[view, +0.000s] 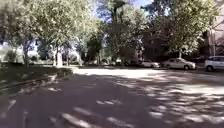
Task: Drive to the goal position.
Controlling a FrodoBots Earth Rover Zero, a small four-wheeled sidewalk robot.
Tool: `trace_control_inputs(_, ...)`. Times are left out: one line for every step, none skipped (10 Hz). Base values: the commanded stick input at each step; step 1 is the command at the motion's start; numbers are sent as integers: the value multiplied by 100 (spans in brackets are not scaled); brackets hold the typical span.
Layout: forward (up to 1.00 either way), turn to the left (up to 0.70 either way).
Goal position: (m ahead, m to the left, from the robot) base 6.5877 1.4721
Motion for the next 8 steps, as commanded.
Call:
trace_control_inputs(70,0)
trace_control_inputs(70,0)
trace_control_inputs(70,0)
trace_control_inputs(70,0)
trace_control_inputs(70,0)
trace_control_inputs(70,0)
trace_control_inputs(70,0)
trace_control_inputs(70,0)
